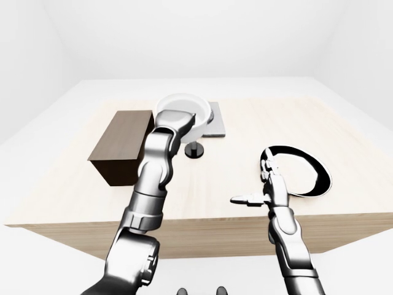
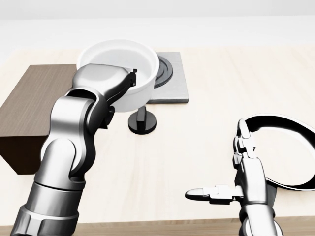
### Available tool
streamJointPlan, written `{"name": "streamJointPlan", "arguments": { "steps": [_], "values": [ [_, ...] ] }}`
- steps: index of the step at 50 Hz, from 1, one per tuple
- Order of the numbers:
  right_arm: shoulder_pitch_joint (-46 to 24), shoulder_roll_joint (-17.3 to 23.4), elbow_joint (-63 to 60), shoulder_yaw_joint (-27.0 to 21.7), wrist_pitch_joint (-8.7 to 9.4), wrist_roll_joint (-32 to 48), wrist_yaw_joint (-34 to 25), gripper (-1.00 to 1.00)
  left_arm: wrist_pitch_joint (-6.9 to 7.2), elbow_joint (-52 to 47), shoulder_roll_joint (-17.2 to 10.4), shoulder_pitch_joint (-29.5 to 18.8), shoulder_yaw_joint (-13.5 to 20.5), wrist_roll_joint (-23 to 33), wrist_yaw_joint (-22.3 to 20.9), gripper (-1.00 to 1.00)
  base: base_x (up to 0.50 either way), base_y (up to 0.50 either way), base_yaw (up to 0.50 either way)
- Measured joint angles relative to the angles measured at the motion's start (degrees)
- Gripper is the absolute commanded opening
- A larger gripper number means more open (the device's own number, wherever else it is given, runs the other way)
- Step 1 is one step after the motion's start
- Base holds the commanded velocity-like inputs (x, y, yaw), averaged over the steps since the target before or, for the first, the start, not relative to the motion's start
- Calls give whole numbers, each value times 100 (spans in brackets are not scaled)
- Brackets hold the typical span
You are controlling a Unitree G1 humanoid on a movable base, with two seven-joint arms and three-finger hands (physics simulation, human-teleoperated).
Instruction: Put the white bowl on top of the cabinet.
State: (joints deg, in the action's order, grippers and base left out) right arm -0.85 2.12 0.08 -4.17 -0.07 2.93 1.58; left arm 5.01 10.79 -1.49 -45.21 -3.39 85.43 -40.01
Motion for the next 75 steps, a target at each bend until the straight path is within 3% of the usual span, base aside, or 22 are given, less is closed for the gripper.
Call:
{"name": "streamJointPlan", "arguments": {
  "steps": [24,36,60,75],
  "values": [
    [73,-33,-28,78,-41,105,13,100,0,-355,-490,-349,353,221,0,-100,0,0,0],
    [93,-46,-19,107,-75,144,17,100,0,-484,-847,-306,549,10,0,-100,0,0,0],
    [79,-50,24,113,-114,154,36,100,0,-1080,-1567,222,969,-369,0,-100,0,0,0],
    [68,-52,73,126,-145,170,47,100,0,-723,-1956,185,1168,-901,6,-100,0,0,0]
  ]
}}
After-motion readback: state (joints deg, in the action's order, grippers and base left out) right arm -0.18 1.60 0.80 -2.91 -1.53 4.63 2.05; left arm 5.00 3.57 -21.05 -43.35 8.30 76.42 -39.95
